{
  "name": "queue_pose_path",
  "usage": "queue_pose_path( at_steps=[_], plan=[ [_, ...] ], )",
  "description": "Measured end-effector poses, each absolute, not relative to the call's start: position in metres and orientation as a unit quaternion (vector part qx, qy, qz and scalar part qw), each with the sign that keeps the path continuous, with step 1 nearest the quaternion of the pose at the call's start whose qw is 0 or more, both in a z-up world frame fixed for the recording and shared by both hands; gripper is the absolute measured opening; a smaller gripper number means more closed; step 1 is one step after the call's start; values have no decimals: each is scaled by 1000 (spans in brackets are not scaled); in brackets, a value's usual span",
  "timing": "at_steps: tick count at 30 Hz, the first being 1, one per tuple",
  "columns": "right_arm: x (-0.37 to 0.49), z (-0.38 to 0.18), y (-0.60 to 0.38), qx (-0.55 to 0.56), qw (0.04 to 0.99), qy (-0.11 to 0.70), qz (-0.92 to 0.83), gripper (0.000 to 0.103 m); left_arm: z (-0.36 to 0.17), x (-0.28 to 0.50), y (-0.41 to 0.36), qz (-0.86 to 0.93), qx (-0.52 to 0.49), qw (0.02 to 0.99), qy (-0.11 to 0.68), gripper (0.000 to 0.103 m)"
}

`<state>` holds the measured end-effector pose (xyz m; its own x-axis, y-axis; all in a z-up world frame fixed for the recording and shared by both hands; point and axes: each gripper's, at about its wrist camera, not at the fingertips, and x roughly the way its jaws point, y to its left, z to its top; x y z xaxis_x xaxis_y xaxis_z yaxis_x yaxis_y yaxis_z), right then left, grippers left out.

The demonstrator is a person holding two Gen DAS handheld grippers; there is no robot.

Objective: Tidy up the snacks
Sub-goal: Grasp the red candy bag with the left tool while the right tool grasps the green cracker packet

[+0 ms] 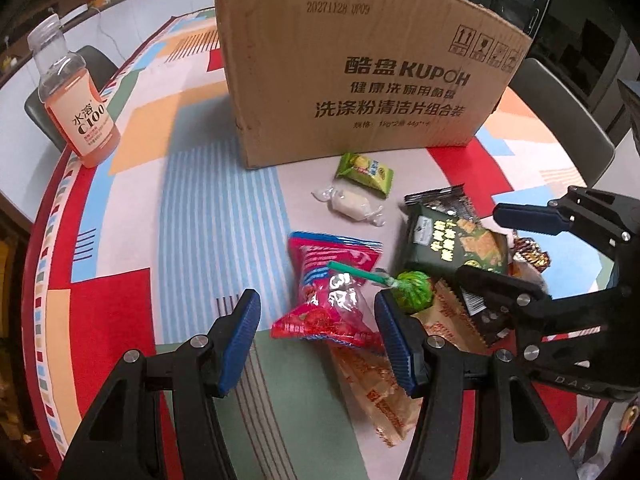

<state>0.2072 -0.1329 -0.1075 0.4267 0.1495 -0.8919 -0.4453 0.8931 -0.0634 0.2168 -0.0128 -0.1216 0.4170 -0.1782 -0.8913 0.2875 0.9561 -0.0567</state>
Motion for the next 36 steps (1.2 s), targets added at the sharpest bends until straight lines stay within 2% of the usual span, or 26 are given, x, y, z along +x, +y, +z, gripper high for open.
queue_pose_path(
  at_steps=[13,17,21,23,26,36],
  plan=[
    [217,-120,-123,-155,824,511,187,56,-136,234,-16,-150,66,831,532,58],
    [220,-122,-120,-151,824,512,190,56,-139,237,-17,-162,54,825,538,51],
    [220,-125,-119,-146,824,515,187,56,-139,238,-17,-165,50,826,537,51],
    [219,-125,-119,-149,826,511,185,54,-139,236,-18,-165,47,827,536,50],
    [217,-123,-118,-147,829,506,186,44,-139,233,-16,-163,41,827,536,49],
    [206,-109,-123,-126,845,490,174,43,-121,214,-3,-131,33,850,510,48]
  ],
)
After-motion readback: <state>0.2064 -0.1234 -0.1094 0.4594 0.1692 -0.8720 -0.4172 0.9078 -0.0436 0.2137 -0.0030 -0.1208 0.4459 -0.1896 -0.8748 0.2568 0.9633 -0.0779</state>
